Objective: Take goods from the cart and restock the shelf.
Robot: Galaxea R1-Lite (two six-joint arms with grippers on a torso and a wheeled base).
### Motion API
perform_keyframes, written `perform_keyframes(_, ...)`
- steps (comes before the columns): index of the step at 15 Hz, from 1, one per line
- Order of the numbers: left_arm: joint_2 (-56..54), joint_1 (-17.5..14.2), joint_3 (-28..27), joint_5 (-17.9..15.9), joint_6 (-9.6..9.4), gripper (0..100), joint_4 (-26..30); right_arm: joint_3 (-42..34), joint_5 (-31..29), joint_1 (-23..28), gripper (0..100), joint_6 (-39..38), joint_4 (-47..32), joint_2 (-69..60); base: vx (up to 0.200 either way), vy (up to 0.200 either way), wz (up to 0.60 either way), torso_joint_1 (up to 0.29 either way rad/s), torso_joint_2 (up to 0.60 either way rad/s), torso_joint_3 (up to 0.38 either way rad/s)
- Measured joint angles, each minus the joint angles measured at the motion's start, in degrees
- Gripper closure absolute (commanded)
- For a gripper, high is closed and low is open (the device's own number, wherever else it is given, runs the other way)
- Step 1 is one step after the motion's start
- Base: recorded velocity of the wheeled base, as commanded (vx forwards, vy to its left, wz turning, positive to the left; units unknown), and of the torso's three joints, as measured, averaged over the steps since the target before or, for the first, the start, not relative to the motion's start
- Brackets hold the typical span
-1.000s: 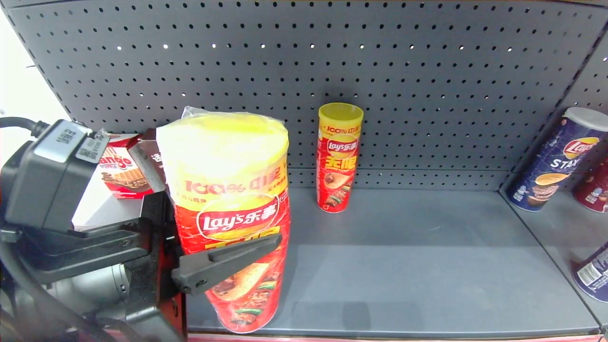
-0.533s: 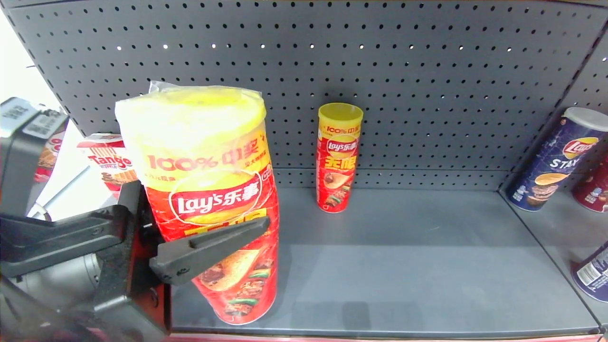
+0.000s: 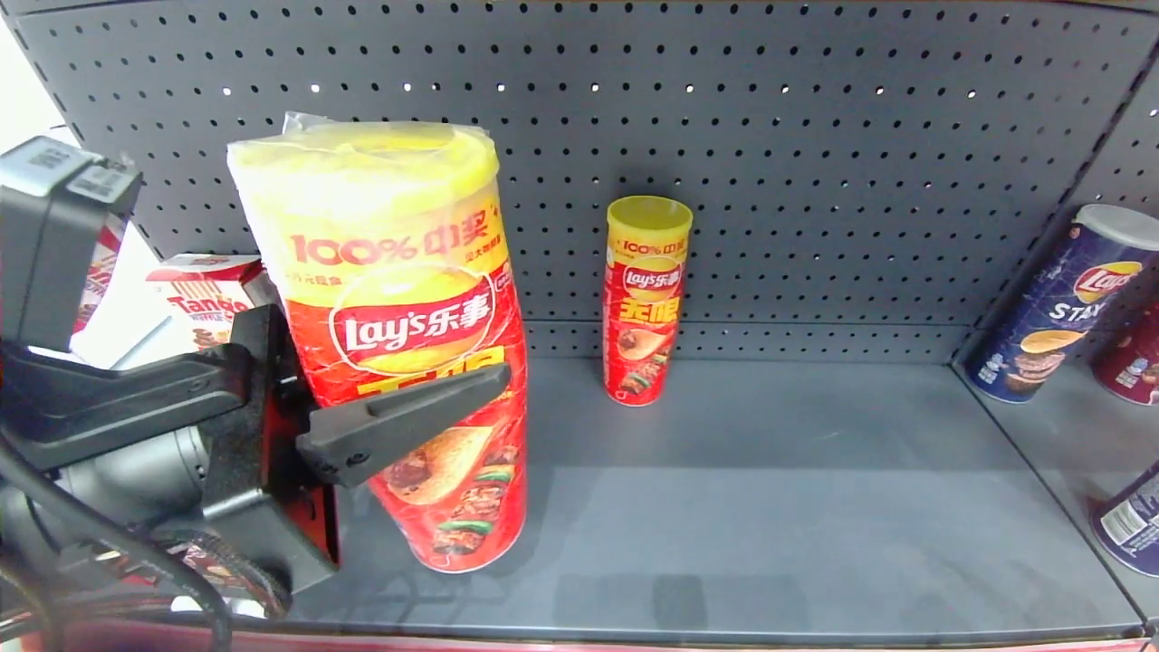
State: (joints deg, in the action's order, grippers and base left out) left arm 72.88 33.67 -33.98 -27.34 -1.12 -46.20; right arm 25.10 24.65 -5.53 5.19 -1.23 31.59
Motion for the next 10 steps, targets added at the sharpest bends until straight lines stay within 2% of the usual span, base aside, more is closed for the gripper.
perform_keyframes(4, 1.2, -1.2, -0.6, 0.0, 0.12, 100, 0.0, 1.8, -0.5, -3.9, 0, 0.2, 6.6, 9.1, 0.000, 0.000, 0.00, 0.000, 0.00, 0.000)
perform_keyframes(8, 1.3, -2.1, -0.4, 0.1, 0.44, 100, 0.0, 5.4, -7.3, -10.8, 0, 0.2, 8.7, 17.9, 0.000, 0.000, 0.00, 0.000, 0.00, 0.000)
perform_keyframes(10, 1.3, -2.6, -0.4, 0.1, 0.44, 100, 0.0, 7.0, -8.5, -14.7, 0, 0.2, 9.3, 21.4, 0.000, 0.000, 0.00, 0.000, 0.00, 0.000)
